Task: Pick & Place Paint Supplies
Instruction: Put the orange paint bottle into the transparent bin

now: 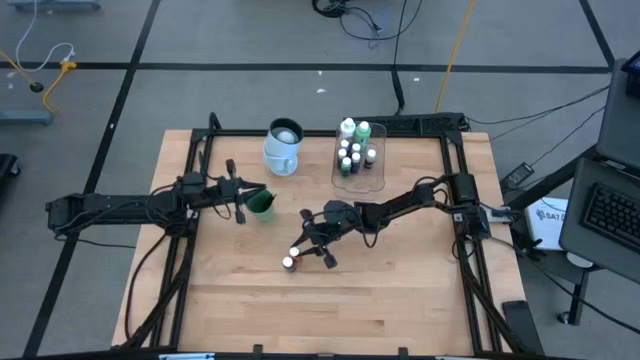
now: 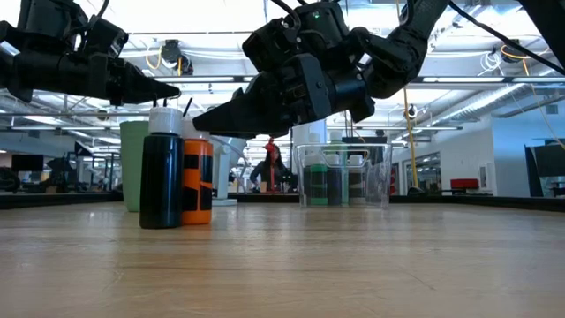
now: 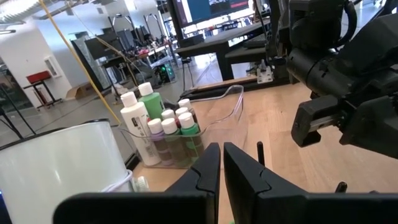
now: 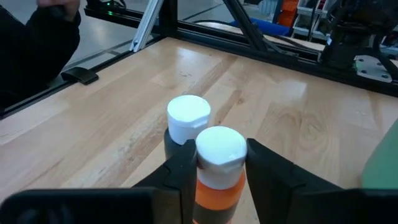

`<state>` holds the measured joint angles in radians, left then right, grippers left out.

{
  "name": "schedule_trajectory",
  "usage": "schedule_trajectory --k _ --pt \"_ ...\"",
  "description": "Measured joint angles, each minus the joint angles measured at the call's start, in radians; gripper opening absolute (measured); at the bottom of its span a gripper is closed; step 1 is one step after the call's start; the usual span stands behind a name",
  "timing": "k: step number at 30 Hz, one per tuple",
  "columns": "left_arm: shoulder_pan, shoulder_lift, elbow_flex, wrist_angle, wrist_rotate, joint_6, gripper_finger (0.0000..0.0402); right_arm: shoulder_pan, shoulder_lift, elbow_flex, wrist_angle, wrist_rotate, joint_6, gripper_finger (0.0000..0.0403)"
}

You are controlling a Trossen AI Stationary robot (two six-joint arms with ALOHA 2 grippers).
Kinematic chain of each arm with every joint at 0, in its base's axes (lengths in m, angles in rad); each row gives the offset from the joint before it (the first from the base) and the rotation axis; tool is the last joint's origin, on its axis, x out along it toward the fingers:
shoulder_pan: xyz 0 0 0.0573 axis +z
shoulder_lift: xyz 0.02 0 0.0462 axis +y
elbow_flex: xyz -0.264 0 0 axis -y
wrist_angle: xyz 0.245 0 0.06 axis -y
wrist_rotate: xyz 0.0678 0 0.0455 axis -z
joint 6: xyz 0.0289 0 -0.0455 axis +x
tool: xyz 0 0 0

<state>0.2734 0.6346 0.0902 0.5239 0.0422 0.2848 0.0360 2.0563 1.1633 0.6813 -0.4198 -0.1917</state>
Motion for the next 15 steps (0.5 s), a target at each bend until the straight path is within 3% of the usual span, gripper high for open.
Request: schedule_trajectory --k 7,15 --pt "0.0 0.0 0.0 -0.019 0.0 0.001 0.0026 -0.003 -0.189 -0.001 -0.185 0.006 -0.044 0.0105" --pt "0.0 0.0 0.0 -0.023 0.0 0.0 0.0026 -0.004 -0.552 -0.004 -0.579 0.217 -0.124 0.0109"
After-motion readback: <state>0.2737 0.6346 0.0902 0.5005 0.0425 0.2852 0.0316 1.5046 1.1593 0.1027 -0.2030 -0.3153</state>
